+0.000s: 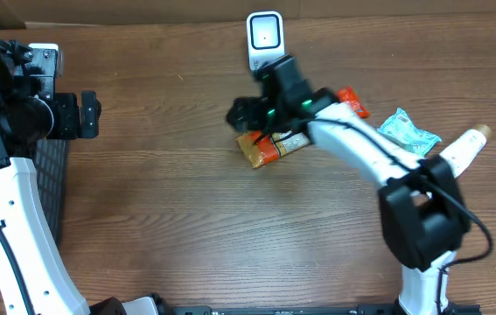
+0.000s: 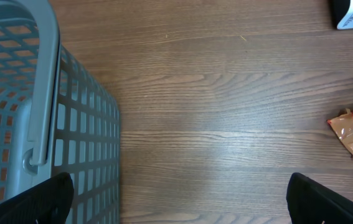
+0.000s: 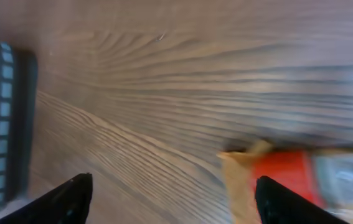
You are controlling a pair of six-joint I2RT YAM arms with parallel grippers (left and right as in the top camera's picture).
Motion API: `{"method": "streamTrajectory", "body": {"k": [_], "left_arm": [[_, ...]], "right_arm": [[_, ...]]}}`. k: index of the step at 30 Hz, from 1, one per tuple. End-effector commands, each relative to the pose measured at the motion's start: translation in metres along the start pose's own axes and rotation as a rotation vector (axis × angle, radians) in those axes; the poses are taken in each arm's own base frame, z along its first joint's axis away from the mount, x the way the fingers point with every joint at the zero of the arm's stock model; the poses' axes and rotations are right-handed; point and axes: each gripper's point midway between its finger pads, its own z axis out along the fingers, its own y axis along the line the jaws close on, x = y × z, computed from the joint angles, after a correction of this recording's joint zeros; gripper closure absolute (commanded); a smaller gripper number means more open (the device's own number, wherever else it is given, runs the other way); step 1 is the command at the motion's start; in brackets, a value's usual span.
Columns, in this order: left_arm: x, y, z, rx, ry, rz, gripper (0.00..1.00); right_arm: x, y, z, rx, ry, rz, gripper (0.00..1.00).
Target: Scan the item barcode
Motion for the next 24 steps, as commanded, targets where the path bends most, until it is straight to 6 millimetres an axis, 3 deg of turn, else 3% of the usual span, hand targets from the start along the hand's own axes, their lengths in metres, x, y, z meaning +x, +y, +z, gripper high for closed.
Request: {"method": "streamTrajectory", "body": {"k": [1, 7, 9, 13, 19, 24], "left_arm": [[0.0, 0.002, 0.002, -0.007, 0.006, 0.009, 0.0], [0.0, 0.002, 0.002, -0.007, 0.006, 0.009, 0.0], [0.0, 0.002, 0.002, -0.007, 0.006, 0.009, 0.0], [0.0, 0.002, 0.002, -0.007, 0.006, 0.009, 0.0], [0.0, 0.002, 0.002, -0.007, 0.006, 0.009, 0.0], [0.0, 0.002, 0.002, -0.007, 0.006, 0.009, 0.0]], "right_arm": [[0.012, -0.011, 0.034, 0.062, 0.01, -0.013, 0.1], [0.024, -0.006, 0.057, 0.063, 0.016, -0.029, 0.07], [0.026, -0.012, 0.057, 0.093, 0.018, -0.025, 0.07], [0.051, -0.031, 0.052, 0.169, 0.122, 0.013, 0.07], [0.106, -0.05, 0.023, 0.253, 0.384, 0.107, 0.08], [0.104, -0.039, -0.014, 0.265, 0.442, 0.034, 0.07]]}}
